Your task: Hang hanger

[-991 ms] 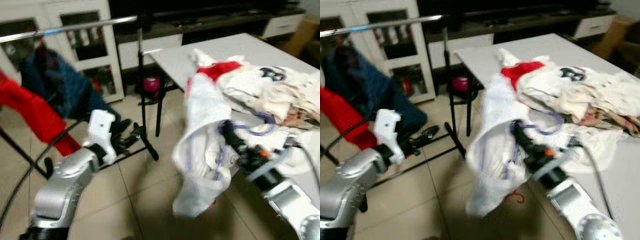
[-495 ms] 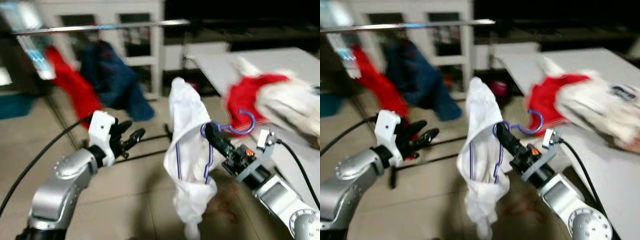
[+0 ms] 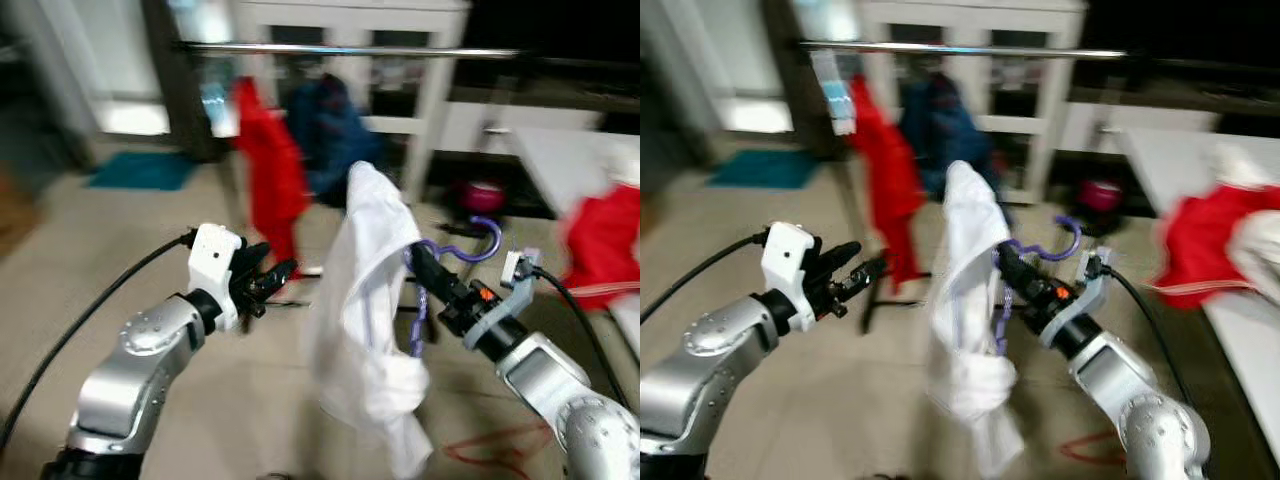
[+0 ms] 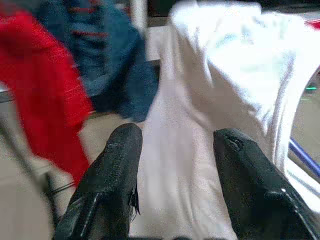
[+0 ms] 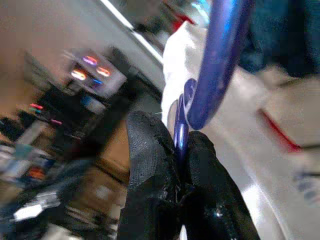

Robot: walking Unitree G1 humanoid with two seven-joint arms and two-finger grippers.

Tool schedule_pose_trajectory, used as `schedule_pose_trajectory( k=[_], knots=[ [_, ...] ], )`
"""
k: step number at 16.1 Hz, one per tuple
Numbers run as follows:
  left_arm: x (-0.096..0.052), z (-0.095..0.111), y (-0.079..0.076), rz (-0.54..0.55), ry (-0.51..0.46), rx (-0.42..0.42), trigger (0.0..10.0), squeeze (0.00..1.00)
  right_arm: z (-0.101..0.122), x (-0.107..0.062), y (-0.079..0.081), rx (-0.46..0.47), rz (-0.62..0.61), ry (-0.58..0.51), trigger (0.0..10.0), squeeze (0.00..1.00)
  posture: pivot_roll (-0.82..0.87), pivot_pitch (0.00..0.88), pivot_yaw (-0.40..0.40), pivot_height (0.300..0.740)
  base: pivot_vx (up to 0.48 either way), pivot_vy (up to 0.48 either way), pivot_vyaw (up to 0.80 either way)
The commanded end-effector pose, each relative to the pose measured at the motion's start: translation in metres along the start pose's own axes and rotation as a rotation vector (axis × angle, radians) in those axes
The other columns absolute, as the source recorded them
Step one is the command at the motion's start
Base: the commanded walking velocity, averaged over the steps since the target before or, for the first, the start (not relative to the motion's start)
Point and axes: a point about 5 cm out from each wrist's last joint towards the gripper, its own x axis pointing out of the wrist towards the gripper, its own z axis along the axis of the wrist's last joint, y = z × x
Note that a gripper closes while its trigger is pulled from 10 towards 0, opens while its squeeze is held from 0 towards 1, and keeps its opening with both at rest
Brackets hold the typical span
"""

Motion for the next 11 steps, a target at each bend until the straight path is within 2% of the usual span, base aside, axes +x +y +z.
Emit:
schedule_pose_trajectory(
  k=[1,2,4,6,7,9,10,11],
  knots=[
    [0.004,0.003,0.003,0.035,-0.003,0.032,10.0,0.00,0.003,0.007,-0.005,-0.061,-0.086,-0.018,10.0,0.00,-0.15,0.000,0.013,0.740,0.000,0.000,0.80],
    [0.005,0.002,0.004,0.042,0.001,0.032,10.0,0.00,0.004,0.010,-0.007,-0.094,-0.123,-0.021,10.0,0.00,-0.15,0.000,0.019,0.740,0.000,0.000,0.80],
    [0.007,0.001,0.007,0.072,0.007,0.061,10.0,0.00,0.009,0.019,0.000,-0.147,-0.124,-0.041,10.0,0.00,-0.15,0.000,0.019,0.740,0.000,0.000,0.00],
    [0.008,0.001,0.008,0.088,0.009,0.071,10.0,0.00,0.011,0.026,0.006,-0.189,-0.099,-0.033,10.0,0.00,-0.15,0.000,0.017,0.740,0.000,-0.480,0.00],
    [0.008,0.002,0.009,0.099,0.005,0.076,10.0,0.00,0.010,0.030,0.010,-0.227,-0.088,-0.024,10.0,0.00,-0.15,0.000,0.016,0.740,0.000,-0.480,0.00],
    [0.007,0.000,0.014,0.120,0.019,0.059,10.0,0.00,0.011,0.037,0.013,-0.323,-0.091,-0.007,10.0,0.00,-0.14,0.000,0.012,0.740,0.000,0.000,0.00],
    [0.006,-0.003,0.016,0.128,0.038,0.075,10.0,0.00,0.012,0.039,0.014,-0.354,-0.094,0.000,10.0,0.00,-0.14,0.000,0.012,0.740,0.000,0.000,0.00],
    [0.005,-0.007,0.019,0.146,0.070,0.092,10.0,0.00,0.014,0.042,0.017,-0.426,-0.098,0.013,10.0,0.00,-0.14,0.000,0.006,0.740,0.000,0.000,0.00]
  ],
)
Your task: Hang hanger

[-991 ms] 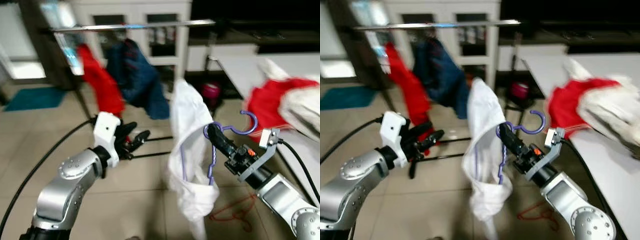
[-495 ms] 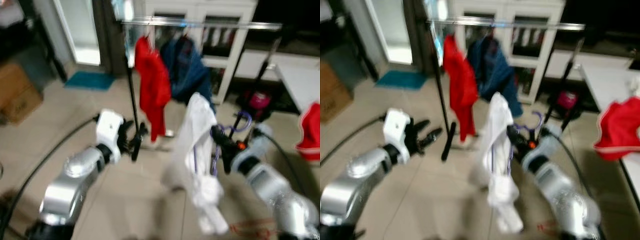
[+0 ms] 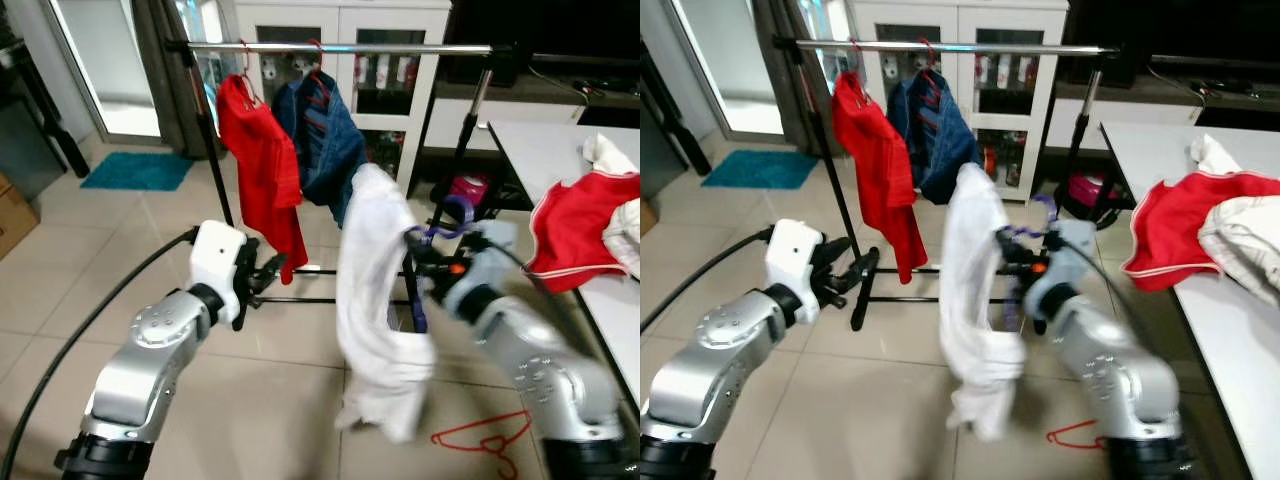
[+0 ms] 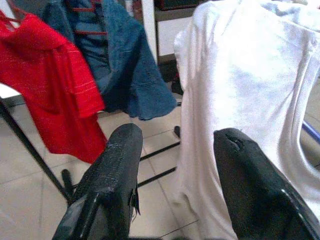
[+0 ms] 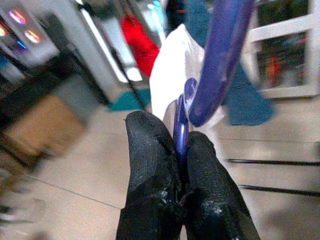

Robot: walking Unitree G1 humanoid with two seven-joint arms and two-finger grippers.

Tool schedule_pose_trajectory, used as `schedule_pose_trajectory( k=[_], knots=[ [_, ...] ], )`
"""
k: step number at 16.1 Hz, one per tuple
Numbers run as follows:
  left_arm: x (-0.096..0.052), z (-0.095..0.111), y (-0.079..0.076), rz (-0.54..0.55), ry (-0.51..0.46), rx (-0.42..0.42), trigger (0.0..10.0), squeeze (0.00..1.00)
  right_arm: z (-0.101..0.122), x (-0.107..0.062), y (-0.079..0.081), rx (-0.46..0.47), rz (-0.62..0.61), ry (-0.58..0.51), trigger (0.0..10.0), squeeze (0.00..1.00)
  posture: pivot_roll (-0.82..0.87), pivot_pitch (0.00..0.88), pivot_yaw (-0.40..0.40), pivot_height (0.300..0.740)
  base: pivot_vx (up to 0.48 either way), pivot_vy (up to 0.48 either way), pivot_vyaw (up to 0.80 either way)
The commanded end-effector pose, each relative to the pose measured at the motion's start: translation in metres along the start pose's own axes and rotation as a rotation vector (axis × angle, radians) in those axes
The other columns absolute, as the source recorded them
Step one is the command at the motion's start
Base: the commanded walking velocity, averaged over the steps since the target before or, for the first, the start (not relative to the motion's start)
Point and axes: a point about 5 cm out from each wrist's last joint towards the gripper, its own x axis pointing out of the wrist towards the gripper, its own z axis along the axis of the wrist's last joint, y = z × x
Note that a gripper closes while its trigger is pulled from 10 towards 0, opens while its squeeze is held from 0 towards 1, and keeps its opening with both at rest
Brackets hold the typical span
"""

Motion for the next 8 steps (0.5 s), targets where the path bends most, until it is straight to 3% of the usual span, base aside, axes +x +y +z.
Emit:
schedule_pose_trajectory(
  k=[1,2,5,6,8],
  knots=[
    [-0.003,-0.007,0.011,0.047,0.047,0.016,10.0,0.00,0.008,0.006,0.014,-0.062,0.055,-0.029,10.0,0.00,-0.14,0.000,0.002,0.740,0.000,0.000,0.00],
    [-0.005,-0.007,0.014,0.039,0.045,-0.023,10.0,0.99,0.010,0.006,0.017,-0.134,0.103,-0.016,10.0,0.00,-0.14,0.000,-0.010,0.740,0.000,0.000,0.00],
    [-0.013,0.005,0.038,0.086,-0.007,0.000,10.0,1.00,0.015,0.003,0.019,-0.201,0.219,0.025,10.0,0.00,-0.12,0.000,-0.037,0.740,0.000,0.000,0.00],
    [-0.017,0.011,0.050,0.081,-0.018,0.043,10.0,1.00,0.020,0.002,0.020,-0.256,0.290,0.042,10.0,0.00,-0.10,0.000,-0.055,0.740,0.000,0.000,0.00],
    [-0.028,0.013,0.062,-0.022,0.003,0.137,10.0,1.00,0.021,0.000,0.022,-0.345,0.430,0.090,10.0,0.00,-0.10,0.000,-0.035,0.740,0.000,0.000,0.00]
  ],
)
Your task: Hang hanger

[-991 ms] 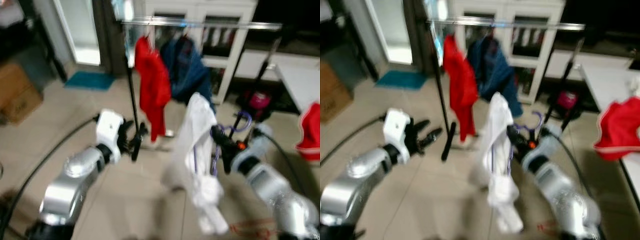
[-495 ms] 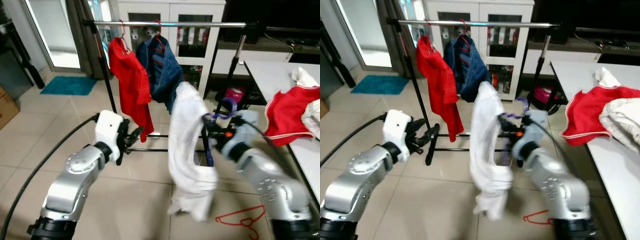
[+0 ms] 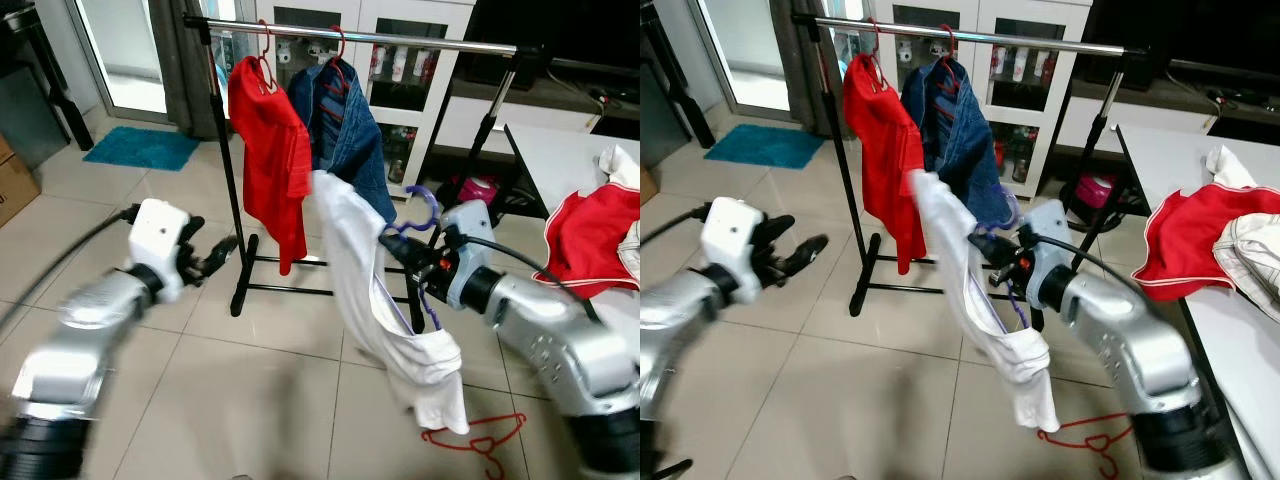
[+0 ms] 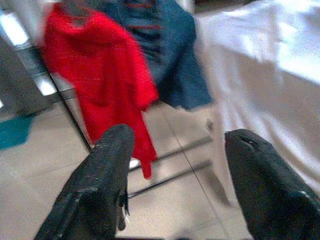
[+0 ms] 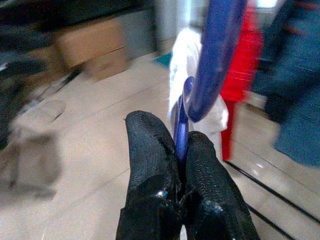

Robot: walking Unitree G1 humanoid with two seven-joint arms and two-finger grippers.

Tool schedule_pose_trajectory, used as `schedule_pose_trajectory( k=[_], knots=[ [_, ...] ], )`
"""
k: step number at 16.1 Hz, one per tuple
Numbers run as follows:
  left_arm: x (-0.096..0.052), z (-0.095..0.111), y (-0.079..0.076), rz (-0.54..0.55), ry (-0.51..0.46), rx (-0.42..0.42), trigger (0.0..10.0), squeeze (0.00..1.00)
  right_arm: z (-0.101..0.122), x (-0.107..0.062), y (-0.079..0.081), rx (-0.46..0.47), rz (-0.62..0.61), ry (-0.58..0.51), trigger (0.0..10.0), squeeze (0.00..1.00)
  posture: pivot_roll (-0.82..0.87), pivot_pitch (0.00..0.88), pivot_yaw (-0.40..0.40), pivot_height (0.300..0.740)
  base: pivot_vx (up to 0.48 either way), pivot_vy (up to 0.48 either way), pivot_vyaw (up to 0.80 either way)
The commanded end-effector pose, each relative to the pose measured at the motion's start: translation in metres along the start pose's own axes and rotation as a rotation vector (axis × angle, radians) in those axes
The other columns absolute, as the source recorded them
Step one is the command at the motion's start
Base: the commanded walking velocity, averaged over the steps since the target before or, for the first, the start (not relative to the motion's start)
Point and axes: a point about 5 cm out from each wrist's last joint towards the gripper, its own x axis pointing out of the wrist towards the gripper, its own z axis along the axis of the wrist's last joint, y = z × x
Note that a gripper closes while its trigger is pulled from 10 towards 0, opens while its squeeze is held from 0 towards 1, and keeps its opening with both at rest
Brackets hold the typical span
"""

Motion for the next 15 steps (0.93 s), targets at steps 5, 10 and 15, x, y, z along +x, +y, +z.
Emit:
schedule_pose_trajectory(
  k=[5,10,15],
  knots=[
    [-0.012,0.006,0.025,-0.207,0.031,0.165,10.0,0.00,0.021,0.000,0.002,-0.147,0.292,0.017,10.0,0.00,-0.07,0.000,-0.061,0.740,0.000,0.000,0.00],
    [-0.012,0.011,0.024,-0.392,0.016,0.181,10.0,0.00,0.026,-0.009,0.007,-0.116,0.465,0.027,10.0,0.00,-0.09,0.000,-0.034,0.740,0.000,0.000,0.00],
    [-0.011,0.000,0.035,-0.395,0.074,0.186,10.0,0.00,0.031,-0.016,0.011,-0.088,0.541,0.008,10.0,0.00,-0.10,0.000,-0.022,0.740,0.000,0.000,0.00]
  ],
)
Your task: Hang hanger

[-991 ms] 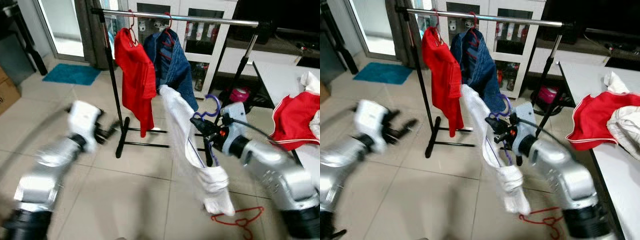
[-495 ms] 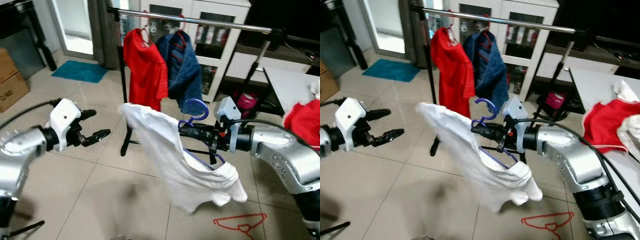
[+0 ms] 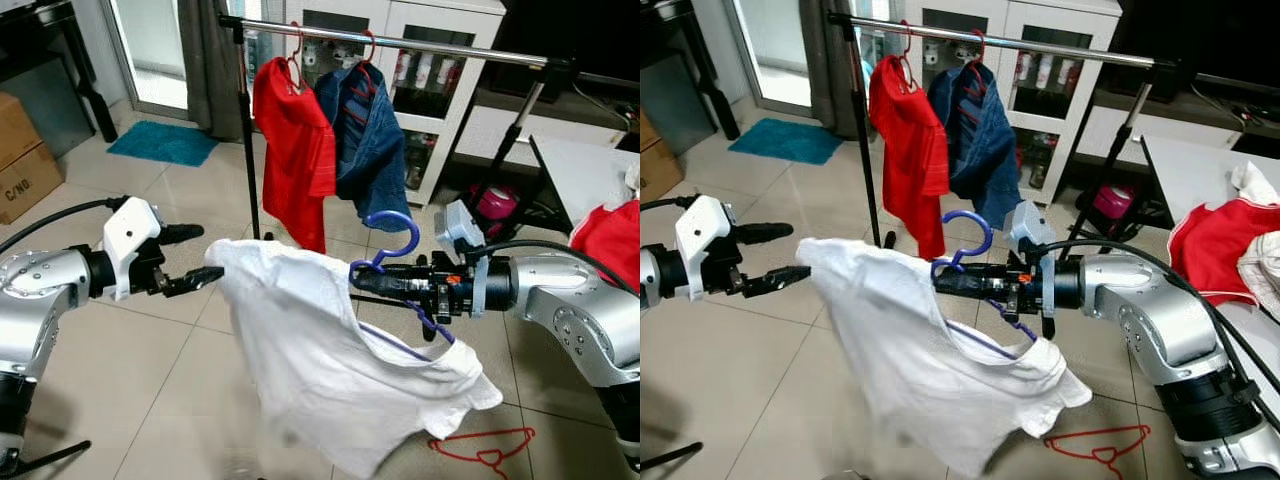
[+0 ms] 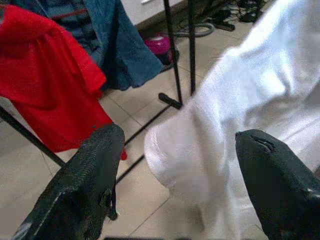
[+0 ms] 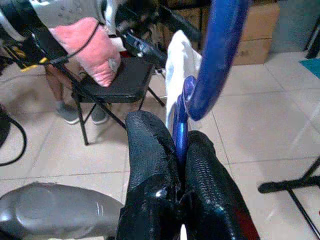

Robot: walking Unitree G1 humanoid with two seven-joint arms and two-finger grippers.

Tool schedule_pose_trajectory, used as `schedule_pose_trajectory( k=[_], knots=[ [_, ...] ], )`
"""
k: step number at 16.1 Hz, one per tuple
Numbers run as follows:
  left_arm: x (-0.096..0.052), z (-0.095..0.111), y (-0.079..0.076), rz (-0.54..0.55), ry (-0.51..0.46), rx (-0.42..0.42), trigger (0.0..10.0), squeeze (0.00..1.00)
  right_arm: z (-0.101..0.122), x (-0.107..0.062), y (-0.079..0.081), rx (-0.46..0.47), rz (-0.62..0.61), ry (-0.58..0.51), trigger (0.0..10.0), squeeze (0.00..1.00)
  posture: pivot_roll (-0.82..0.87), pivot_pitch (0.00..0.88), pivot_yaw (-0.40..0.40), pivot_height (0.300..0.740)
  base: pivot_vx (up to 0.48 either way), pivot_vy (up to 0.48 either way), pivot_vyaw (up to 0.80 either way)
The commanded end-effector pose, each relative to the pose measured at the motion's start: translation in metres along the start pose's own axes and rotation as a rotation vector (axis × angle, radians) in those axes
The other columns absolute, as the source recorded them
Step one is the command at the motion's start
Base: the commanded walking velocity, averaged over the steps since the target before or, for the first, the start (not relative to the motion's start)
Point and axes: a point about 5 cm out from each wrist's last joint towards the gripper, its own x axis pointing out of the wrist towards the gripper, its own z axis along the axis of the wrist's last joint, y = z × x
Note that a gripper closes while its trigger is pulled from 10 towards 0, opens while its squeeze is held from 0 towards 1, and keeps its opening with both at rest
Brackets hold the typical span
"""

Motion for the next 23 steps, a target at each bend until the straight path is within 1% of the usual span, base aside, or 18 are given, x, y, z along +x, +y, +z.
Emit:
schedule_pose_trajectory(
  k=[1,2,5,14,20,22,23],
  knots=[
    [-0.002,-0.002,-0.001,-0.040,0.018,-0.004,3.8,0.00,0.010,-0.008,0.002,-0.021,0.014,-0.038,10.0,0.00,-0.09,0.000,-0.023,0.740,0.000,0.000,0.00],
    [-0.002,-0.004,-0.004,-0.062,0.013,-0.024,0.0,0.00,0.011,-0.008,0.001,-0.019,0.016,-0.043,10.0,0.00,-0.09,0.000,-0.024,0.740,0.000,0.000,0.00],
    [0.000,-0.009,-0.008,-0.092,0.017,-0.039,0.0,0.00,0.013,-0.007,0.002,-0.015,0.035,-0.060,10.0,0.00,-0.09,0.000,-0.027,0.740,0.000,0.000,0.00],
    [0.006,-0.008,-0.005,-0.060,-0.040,-0.037,0.0,0.00,0.016,-0.008,0.004,-0.015,0.045,-0.072,10.0,0.00,-0.10,0.000,-0.029,0.740,0.000,0.000,0.00],
    [0.008,-0.006,0.003,0.020,-0.068,-0.014,0.0,0.00,0.017,-0.008,0.004,-0.019,0.046,-0.081,10.0,0.00,-0.10,0.000,-0.032,0.740,0.000,0.000,0.00],
    [0.007,-0.006,0.006,0.054,-0.084,-0.018,0.0,0.00,0.017,-0.007,0.004,-0.020,0.043,-0.083,10.0,0.00,-0.10,0.000,-0.032,0.740,0.000,0.000,0.00],
    [0.005,-0.007,0.008,0.095,-0.106,-0.041,0.0,0.00,0.017,-0.008,0.004,-0.018,0.037,-0.085,10.0,0.00,-0.10,0.000,-0.031,0.740,0.000,0.000,0.00]
  ],
)
